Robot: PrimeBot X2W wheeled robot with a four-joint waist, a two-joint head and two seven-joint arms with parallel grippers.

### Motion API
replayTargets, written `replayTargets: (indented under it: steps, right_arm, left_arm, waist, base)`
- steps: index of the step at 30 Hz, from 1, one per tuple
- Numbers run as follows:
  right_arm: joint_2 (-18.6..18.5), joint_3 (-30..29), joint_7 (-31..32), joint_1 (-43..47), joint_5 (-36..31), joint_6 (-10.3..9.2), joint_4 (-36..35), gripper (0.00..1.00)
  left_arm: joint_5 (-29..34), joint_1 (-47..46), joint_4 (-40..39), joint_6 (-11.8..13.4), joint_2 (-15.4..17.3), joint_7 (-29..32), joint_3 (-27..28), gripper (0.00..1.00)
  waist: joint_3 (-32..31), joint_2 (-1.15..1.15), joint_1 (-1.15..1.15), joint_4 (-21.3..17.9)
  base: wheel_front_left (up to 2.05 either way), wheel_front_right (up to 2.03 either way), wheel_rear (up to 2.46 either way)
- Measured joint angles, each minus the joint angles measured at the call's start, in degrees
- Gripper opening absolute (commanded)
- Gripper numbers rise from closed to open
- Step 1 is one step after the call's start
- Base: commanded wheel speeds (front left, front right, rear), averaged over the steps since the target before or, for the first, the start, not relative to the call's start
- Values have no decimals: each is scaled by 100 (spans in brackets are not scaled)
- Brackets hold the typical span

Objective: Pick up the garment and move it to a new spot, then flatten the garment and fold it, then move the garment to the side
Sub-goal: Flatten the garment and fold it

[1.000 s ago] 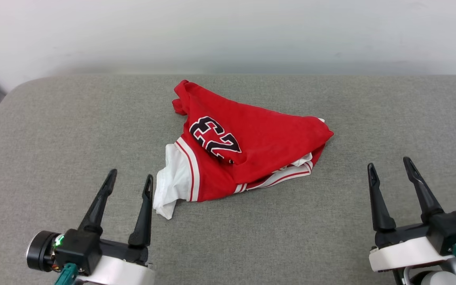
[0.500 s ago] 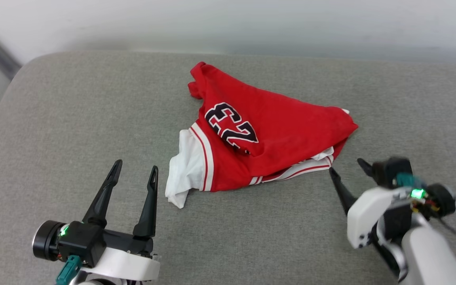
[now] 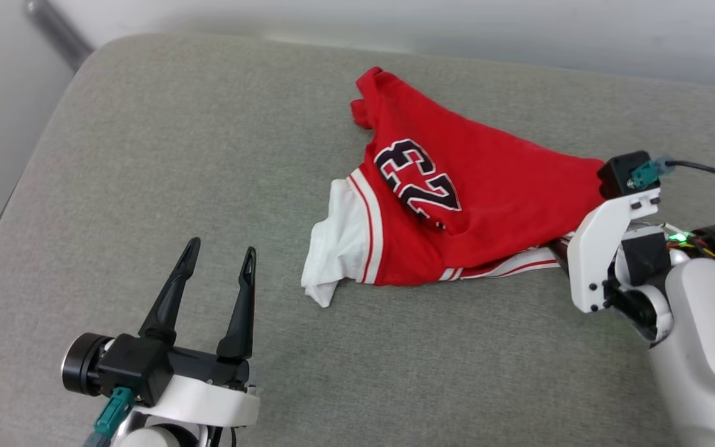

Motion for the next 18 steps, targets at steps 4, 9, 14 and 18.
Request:
replayTargets:
  steps: [4, 9, 14, 18]
  right_arm:
    - [-141, -36, 37, -352, -388, 0, 583, 100]
    - [-254, 111, 224, -646, -654, 1, 1093, 100]
    - [-387, 535, 665, -893, -531, -2, 1470, 11]
    - [-490, 879, 901, -923, -196, -1, 1595, 0]
  left_arm:
    - [52, -67, 52, -116, -145, 0, 58, 100]
    - [103, -108, 78, -183, -241, 0, 60, 100]
    - [153, -150, 131, -223, -299, 0, 76, 100]
    - [201, -157, 169, -244, -324, 0, 90, 100]
  waist:
    - [188, 0, 0, 257]
    - [335, 0, 0, 419]
    - [359, 0, 0, 472]
    - [260, 0, 0, 424]
  base:
    - [0, 0, 0]
    - [0, 0, 0]
    - [0, 0, 0]
    - [0, 0, 0]
